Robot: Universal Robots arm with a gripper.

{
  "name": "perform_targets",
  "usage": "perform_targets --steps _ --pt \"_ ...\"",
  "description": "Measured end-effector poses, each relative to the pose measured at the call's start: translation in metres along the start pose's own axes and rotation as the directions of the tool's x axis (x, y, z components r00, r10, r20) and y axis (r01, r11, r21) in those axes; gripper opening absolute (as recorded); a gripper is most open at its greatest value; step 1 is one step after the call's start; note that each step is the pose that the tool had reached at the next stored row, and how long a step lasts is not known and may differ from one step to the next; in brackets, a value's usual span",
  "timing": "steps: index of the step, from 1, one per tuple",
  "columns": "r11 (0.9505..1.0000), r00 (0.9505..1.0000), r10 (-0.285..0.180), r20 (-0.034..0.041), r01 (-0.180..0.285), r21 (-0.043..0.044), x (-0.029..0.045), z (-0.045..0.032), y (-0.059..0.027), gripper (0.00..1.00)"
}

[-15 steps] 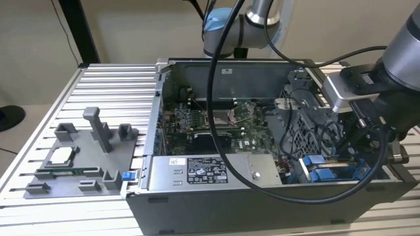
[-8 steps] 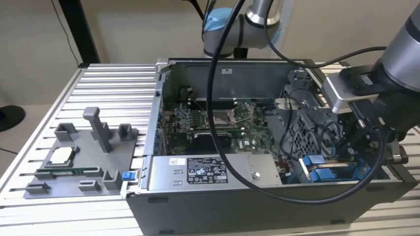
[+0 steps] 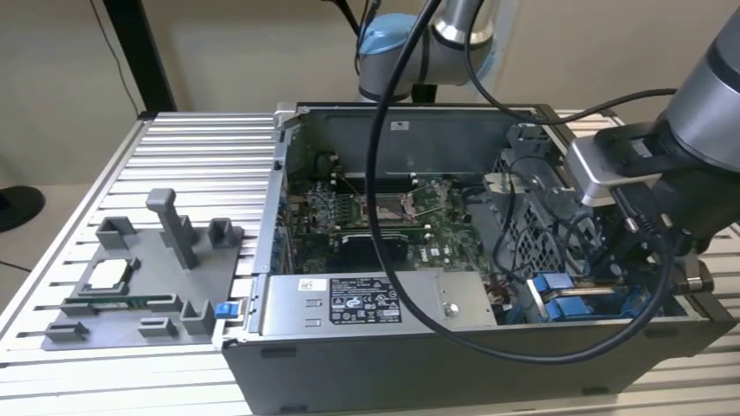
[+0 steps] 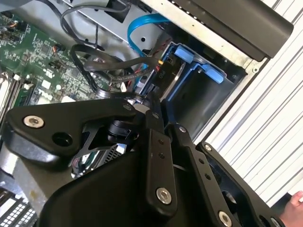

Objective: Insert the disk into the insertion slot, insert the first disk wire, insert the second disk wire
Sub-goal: 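Insert the second disk wire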

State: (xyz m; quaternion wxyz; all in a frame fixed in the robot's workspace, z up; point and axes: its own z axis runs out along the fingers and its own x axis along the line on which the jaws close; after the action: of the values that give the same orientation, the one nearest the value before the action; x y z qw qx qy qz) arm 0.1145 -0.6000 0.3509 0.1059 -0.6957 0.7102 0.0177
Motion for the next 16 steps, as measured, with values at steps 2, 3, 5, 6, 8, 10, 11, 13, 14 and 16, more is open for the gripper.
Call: perform_targets --steps 2,3,5,6,8,10,11,13,14,16 --pt "1.0 1.0 0.0 0.0 0.0 0.0 -0.001 0.0013 -0.0004 0.0" --pt "1.0 1.0 0.0 0.0 0.0 0.0 -0.0017 0.0022 -0.0005 0.0" --pt "1.0 1.0 0.0 0.0 0.0 0.0 -0.0029 0.0037 -0.0009 0.0" --pt "1.0 1.0 0.0 0.0001 0.0 0.0 -0.0033 0.0045 -0.0013 0.0" --pt "1.0 1.0 0.0 0.0002 0.0 0.0 -0.0038 0.006 -0.0023 0.0" --pt "1.0 1.0 0.0 0.0 0.0 0.0 -0.0042 0.007 -0.0033 0.0" --pt "1.0 1.0 0.0 -0.0003 0.0 0.0 -0.0045 0.0074 -0.0037 0.0" --pt "1.0 1.0 0.0 -0.0002 0.0 0.0 -0.0058 0.0085 -0.004 0.0" --pt "1.0 1.0 0.0 -0.0001 0.0 0.0001 -0.0065 0.0091 -0.004 0.0" --pt "1.0 1.0 0.0 0.0 0.0 0.0001 -0.0074 0.0105 -0.0039 0.0"
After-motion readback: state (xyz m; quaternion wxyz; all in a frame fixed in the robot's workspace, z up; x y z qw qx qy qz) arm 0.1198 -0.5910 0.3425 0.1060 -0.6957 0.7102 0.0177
